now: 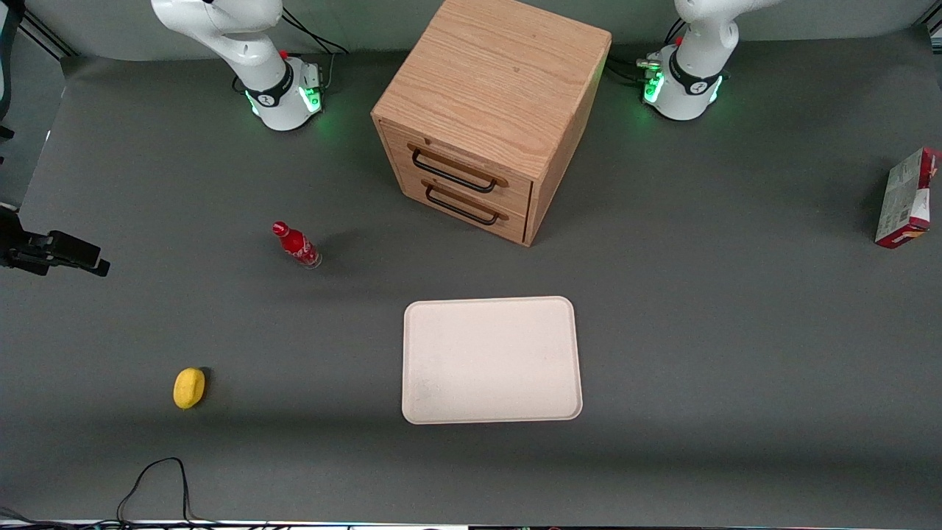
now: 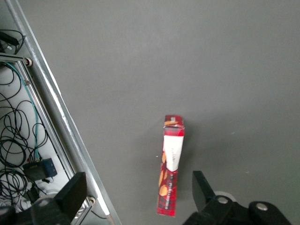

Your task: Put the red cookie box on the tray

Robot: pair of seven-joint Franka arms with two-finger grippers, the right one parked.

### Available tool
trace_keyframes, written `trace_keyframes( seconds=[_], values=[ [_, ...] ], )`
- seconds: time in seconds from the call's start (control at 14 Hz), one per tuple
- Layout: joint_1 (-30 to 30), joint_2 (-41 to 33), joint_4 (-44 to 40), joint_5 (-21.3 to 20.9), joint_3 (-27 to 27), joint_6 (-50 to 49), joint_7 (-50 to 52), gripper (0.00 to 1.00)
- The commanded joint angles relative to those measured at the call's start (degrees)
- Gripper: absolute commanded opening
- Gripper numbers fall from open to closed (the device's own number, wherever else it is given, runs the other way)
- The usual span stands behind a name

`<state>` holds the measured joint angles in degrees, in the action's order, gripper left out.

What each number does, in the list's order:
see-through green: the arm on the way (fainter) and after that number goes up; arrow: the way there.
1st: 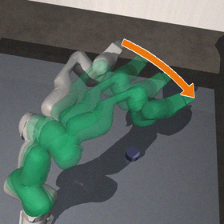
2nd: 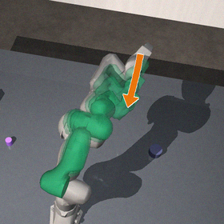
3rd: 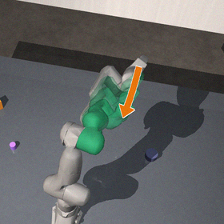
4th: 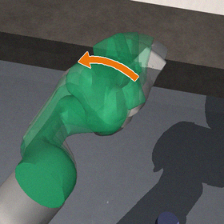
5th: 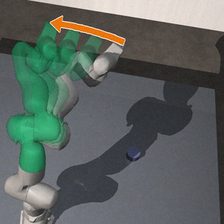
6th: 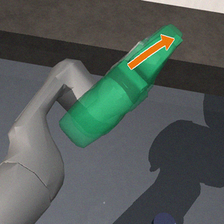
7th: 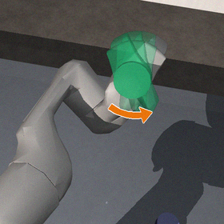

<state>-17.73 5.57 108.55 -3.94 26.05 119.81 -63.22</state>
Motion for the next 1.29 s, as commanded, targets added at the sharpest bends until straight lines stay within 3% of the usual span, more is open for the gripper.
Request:
trace_keyframes(
  seconds=[0.0,0.21,0.43,0.57,0.64,0.71,1.0,1.21],
  values=[
    [-2.9,-1.1,8.6,1.4,-0.3,8.1,-7.5,1.0],
    [-5.9,2.8,12.9,5.8,-0.4,14.0,-14.0,1.0],
    [-8.6,9.5,12.7,15.9,-0.5,17.3,-26.2,0.99],
    [-9.7,12.2,12.7,19.7,-0.7,18.4,-29.0,0.94],
    [-9.7,12.6,12.7,19.9,-0.8,18.4,-29.0,0.85],
    [-9.8,13.1,12.8,20.0,-0.8,18.4,-29.1,0.64],
    [-9.8,15.6,12.7,21.5,-0.9,18.7,-29.1,0.0],
    [-9.8,16.1,12.5,21.5,-1.3,20.1,-28.5,0.0]
  ],
)
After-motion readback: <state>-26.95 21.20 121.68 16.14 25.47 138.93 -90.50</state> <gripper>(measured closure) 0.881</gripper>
